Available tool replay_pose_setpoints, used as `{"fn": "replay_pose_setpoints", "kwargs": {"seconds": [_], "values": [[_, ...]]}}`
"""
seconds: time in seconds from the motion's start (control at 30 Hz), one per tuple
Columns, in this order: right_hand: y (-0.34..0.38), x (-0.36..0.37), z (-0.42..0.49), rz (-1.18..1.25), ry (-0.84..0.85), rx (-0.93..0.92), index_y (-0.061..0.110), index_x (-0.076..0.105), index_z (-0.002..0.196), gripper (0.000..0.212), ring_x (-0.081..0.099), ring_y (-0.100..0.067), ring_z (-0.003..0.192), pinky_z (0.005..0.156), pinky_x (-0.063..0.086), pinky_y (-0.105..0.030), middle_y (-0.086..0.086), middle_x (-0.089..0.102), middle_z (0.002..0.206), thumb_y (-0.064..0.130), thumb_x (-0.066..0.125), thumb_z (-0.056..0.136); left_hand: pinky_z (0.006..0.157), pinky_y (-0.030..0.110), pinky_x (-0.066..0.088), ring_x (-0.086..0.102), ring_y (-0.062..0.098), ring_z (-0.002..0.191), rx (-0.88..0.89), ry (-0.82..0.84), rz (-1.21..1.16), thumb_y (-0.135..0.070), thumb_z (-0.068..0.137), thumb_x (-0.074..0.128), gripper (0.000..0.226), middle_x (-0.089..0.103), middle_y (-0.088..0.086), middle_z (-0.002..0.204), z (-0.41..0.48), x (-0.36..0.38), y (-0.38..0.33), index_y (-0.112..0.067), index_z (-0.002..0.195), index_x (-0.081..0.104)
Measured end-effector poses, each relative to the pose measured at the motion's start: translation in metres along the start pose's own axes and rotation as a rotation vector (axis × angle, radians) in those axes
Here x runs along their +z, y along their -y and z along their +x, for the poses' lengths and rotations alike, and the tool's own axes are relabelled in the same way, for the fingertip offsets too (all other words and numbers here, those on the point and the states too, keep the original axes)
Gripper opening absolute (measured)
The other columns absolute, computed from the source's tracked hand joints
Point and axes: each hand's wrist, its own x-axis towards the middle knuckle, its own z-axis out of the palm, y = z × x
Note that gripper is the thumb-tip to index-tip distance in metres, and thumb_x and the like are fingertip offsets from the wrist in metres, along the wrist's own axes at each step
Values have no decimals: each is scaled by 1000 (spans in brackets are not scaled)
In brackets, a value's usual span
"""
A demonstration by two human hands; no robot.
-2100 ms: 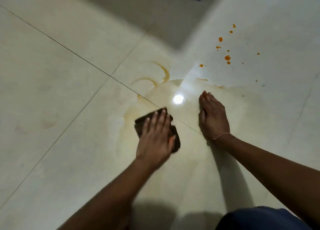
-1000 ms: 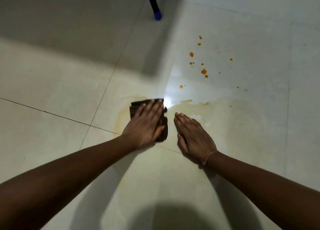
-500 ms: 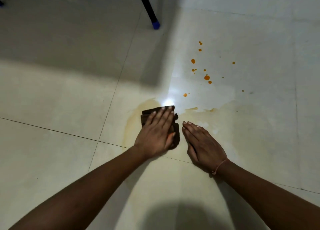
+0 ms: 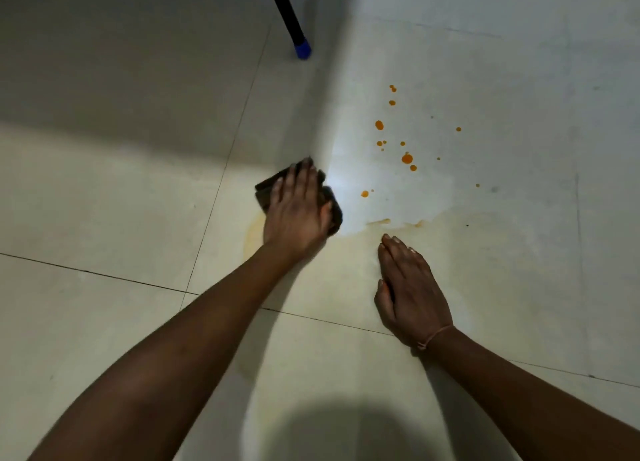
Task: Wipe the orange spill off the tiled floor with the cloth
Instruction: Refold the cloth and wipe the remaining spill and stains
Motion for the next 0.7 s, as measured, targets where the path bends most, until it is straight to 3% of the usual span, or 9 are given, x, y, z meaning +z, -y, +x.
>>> {"fn": "replay_pose_setpoints", "kwargs": {"seconds": [0.07, 0.13, 0.2, 0.27, 0.37, 0.47, 0.53, 0.6, 0.7], "values": [[-1, 3, 0, -3, -25, 49, 0, 45, 140, 57, 33, -24, 140, 115, 25, -40, -15, 40, 150, 23, 38, 88, 119, 43, 13, 16, 27, 147, -2, 1, -23, -43, 94, 25, 69, 17, 12, 160, 21, 5, -31, -5, 151, 21], [0, 0, 1, 3, -76, 205, 0, 42, 142, 58, 31, -25, 141, 116, 23, -41, -16, 38, 152, 24, 35, 90, 120, 43, 13, 14, 25, 148, 161, 19, 20, -43, 97, 26, 67, 14, 10, 161, -10, 10, -45, -6, 152, 20], [1, 1, 2, 15, -89, 305, 1, 37, 145, 59, 27, -23, 143, 117, 20, -39, -15, 34, 154, 27, 32, 92, 120, 42, 12, 9, 22, 149, 299, 48, 42, -43, 97, 27, 66, 12, 8, 162, -57, 10, -30, -7, 152, 21], [-6, -4, 0, 22, -22, 277, 5, 33, 148, 60, 23, -20, 145, 119, 19, -38, -11, 29, 157, 30, 33, 93, 119, 42, 14, 12, 22, 149, 334, 46, 37, -44, 95, 29, 68, 16, 8, 161, -66, 8, -11, -7, 151, 24], [-35, -17, 8, -49, 41, 178, 5, 36, 147, 61, 29, -23, 143, 117, 25, -38, -11, 33, 155, 34, 36, 94, 116, 42, 17, 27, 29, 143, 166, -23, 20, -40, 92, 33, 68, 26, 14, 157, -13, 11, -5, -2, 149, 28], [-67, -22, 37, -33, -85, 280, 1, 41, 143, 61, 35, -28, 140, 115, 29, -42, -16, 38, 151, 36, 33, 93, 117, 43, 15, 22, 29, 145, -15, -46, -34, -40, 94, 26, 68, 23, 15, 158, 61, 8, -32, 0, 149, 24], [-75, -21, 44, 68, -193, 326, 2, 40, 144, 59, 33, -25, 140, 116, 26, -38, -14, 38, 152, 31, 34, 93, 119, 42, 12, 16, 29, 147, -29, -77, -47, -41, 94, 23, 69, 19, 15, 159, 103, 12, -64, 0, 150, 20], [-84, -21, 41, 262, -344, 410, 5, 38, 146, 55, 29, -19, 142, 118, 22, -33, -9, 36, 153, 23, 39, 94, 118, 43, 12, 19, 30, 146, 111, -107, -61, -39, 96, 29, 67, 20, 16, 159, 108, 19, -104, 0, 150, 22], [-85, -28, 44, 473, -525, 620, 7, 37, 146, 56, 34, -20, 141, 117, 28, -38, -8, 36, 152, 21, 38, 92, 120, 43, 13, 18, 28, 147, 428, 13, -1, -41, 98, 31, 66, 18, 14, 160, 15, 23, -126, -4, 151, 22]]}}
